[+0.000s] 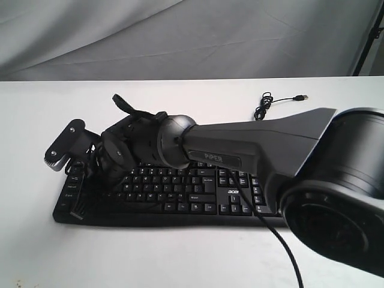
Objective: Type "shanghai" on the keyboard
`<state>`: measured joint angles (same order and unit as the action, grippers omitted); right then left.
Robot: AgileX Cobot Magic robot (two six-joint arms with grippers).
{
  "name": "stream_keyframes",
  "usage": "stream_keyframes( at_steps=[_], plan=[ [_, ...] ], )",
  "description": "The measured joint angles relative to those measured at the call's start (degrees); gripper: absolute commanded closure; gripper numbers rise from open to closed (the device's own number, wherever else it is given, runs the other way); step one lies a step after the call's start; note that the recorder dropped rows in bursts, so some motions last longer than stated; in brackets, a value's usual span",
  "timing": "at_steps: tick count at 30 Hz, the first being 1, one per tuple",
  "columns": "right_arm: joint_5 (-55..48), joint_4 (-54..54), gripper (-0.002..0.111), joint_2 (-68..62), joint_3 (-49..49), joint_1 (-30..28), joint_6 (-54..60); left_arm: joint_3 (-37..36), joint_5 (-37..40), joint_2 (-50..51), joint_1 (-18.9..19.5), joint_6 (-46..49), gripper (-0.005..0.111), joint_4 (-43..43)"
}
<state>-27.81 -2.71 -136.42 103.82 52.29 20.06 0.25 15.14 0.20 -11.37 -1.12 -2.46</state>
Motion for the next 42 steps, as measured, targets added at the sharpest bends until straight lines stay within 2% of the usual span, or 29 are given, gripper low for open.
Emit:
stream_keyframes(
  at_steps=[7,15,19,42],
  plan=[
    [-3.78,0.0,0.108,5.3,-1.62,0.0,0.0,0.0,0.0,0.0,0.0,0.0,0.107,0.0],
    [7.41,-1.6,0.108,15.55,-21.04,-3.15,-1.71,0.0,0.0,0.0,0.0,0.0,0.107,0.0],
    [11.56,-2.81,0.108,16.33,-26.45,-4.29,-1.93,0.0,0.0,0.0,0.0,0.0,0.107,0.0],
    [17.32,-4.91,0.108,13.95,-27.34,-4.29,-2.02,0.0,0.0,0.0,0.0,0.0,0.107,0.0]
  ],
)
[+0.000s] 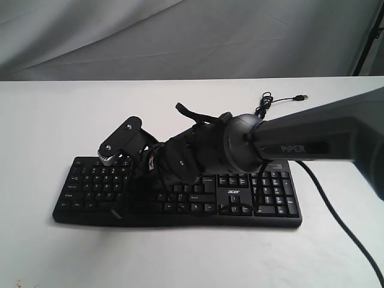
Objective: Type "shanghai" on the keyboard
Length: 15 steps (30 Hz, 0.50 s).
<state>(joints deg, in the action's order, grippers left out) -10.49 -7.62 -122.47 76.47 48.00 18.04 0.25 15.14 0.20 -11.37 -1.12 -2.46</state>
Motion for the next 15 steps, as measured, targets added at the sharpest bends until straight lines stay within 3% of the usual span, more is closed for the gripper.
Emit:
stream_keyframes(
  at_steps=[15],
  plan=[
    [1.17,-0.38,0.108,-0.23,0.0,0.0,0.0,0.0,0.0,0.0,0.0,0.0,0.107,0.0]
  ],
)
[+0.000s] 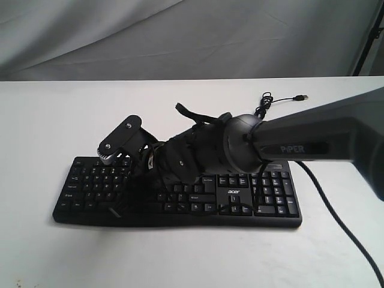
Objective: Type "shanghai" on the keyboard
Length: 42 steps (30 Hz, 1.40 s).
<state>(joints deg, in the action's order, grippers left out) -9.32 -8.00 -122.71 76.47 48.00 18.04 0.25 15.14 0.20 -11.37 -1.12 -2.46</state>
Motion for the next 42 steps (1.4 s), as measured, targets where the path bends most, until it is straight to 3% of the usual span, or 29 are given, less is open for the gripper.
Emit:
stream_keyframes(
  at_steps=[18,32,42],
  plan=[
    [-0.7,-0.27,0.108,1.27,0.37,0.49,0.0,0.0,0.0,0.0,0.0,0.0,0.107,0.0],
    [-14.92,-1.37,0.108,-11.29,25.44,4.34,0.0,0.0,0.0,0.0,0.0,0.0,0.107,0.0],
    [-15.68,-1.44,0.108,-12.9,27.94,4.97,0.0,0.0,0.0,0.0,0.0,0.0,0.107,0.0]
  ],
)
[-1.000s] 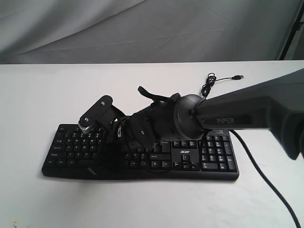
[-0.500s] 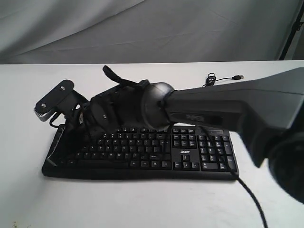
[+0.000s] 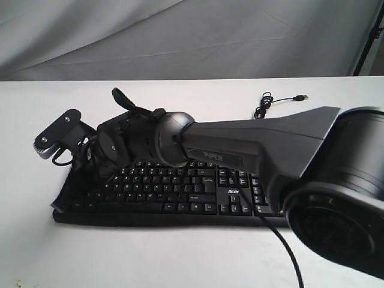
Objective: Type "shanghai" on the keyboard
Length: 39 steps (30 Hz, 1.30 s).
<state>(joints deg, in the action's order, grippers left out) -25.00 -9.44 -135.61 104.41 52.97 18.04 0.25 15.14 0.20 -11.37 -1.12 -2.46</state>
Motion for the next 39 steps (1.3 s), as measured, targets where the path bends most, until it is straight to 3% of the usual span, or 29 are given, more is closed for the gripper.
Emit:
stream_keyframes(
  at_steps=[39],
  plan=[
    [1.27,0.0,0.108,-2.49,0.22,0.01,0.5,0.0,0.0,0.0,0.0,0.0,0.107,0.0]
  ],
)
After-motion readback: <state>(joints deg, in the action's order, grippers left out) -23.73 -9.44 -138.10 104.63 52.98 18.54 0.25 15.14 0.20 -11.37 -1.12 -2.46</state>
